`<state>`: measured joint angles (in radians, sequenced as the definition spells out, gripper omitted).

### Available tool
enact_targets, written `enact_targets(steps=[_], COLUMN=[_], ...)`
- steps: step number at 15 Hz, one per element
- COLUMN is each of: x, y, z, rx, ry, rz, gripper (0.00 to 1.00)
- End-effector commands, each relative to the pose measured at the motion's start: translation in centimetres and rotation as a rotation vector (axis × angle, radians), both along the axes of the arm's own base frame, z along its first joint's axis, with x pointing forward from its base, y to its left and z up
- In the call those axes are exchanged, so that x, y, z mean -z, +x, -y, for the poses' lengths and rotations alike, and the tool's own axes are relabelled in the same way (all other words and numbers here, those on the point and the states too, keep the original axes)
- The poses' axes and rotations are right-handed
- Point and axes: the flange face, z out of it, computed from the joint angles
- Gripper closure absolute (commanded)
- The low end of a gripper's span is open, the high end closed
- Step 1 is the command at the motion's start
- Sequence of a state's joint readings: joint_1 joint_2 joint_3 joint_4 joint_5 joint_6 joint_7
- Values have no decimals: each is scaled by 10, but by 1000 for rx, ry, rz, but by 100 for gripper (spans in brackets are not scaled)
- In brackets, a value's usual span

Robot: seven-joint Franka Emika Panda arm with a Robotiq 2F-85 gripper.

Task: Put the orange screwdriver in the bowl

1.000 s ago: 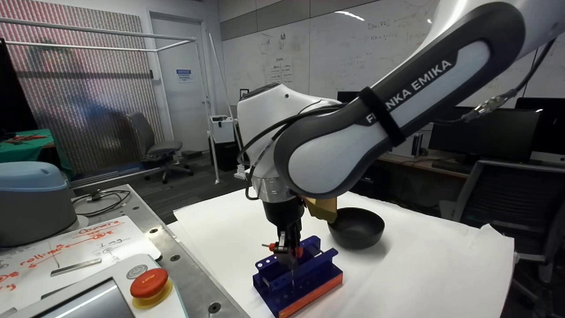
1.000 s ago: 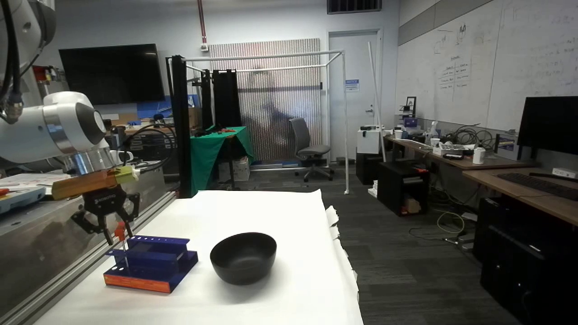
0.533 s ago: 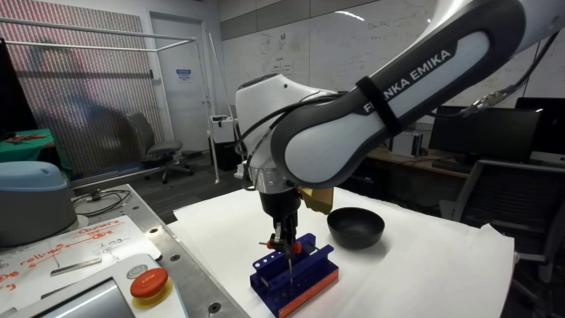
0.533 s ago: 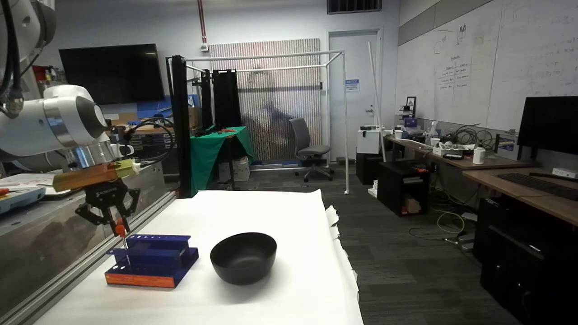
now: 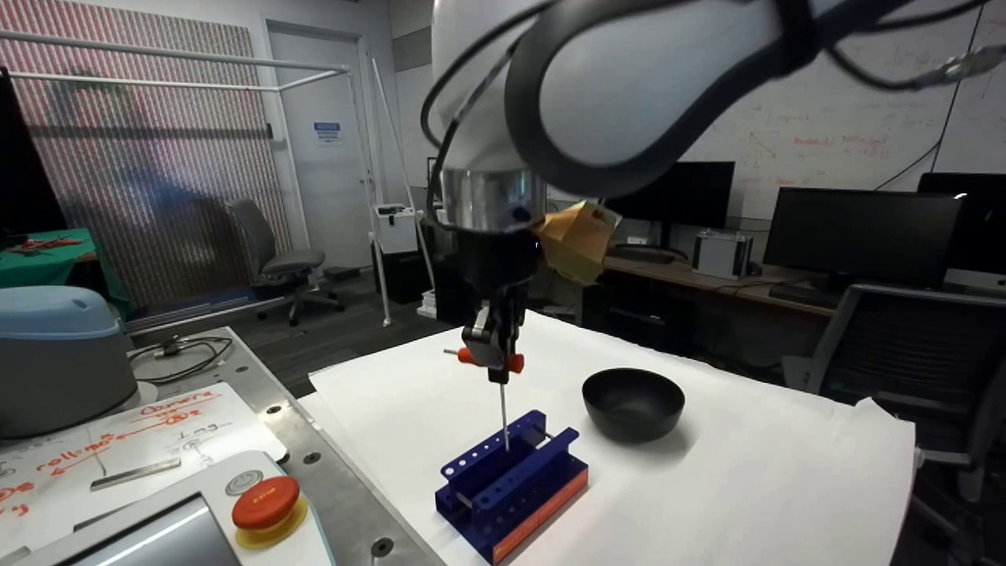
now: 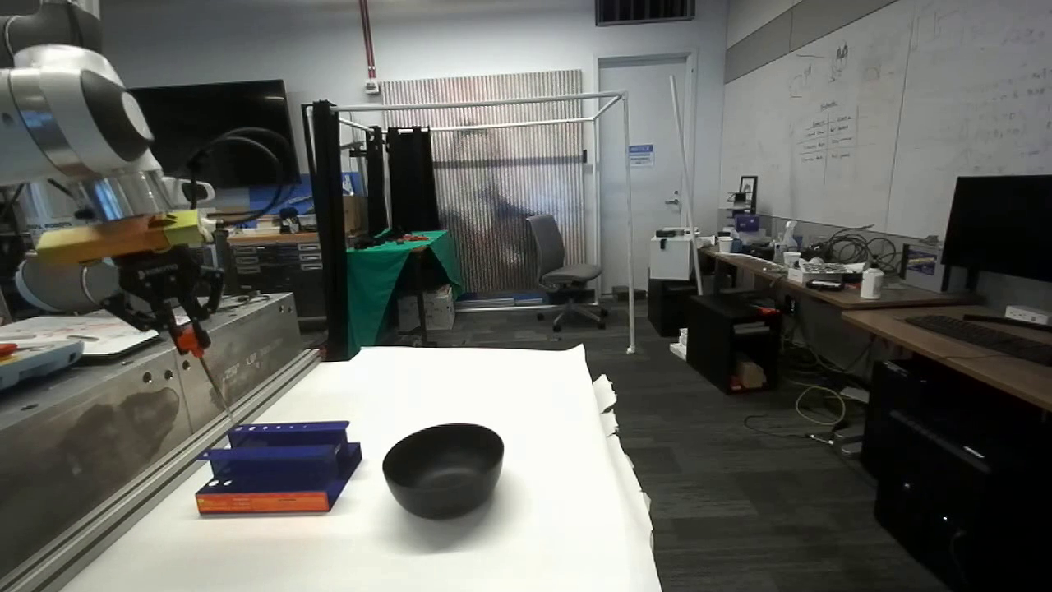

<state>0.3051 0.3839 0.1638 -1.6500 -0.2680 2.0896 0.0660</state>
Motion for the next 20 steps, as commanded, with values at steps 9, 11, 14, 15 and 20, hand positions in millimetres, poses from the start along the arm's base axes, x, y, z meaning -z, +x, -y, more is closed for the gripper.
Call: enact_targets(steps=[9,11,14,15,20], x=[35,65,99,108,137], y=[-20,-15,-5,-2,4], z=[140,168,192,196,202], rx=[499,569,606,613,645], ry=[-260,-332,-380,-386,-410], rz=[144,137,149,154,152], gripper=[86,86,86,86,83])
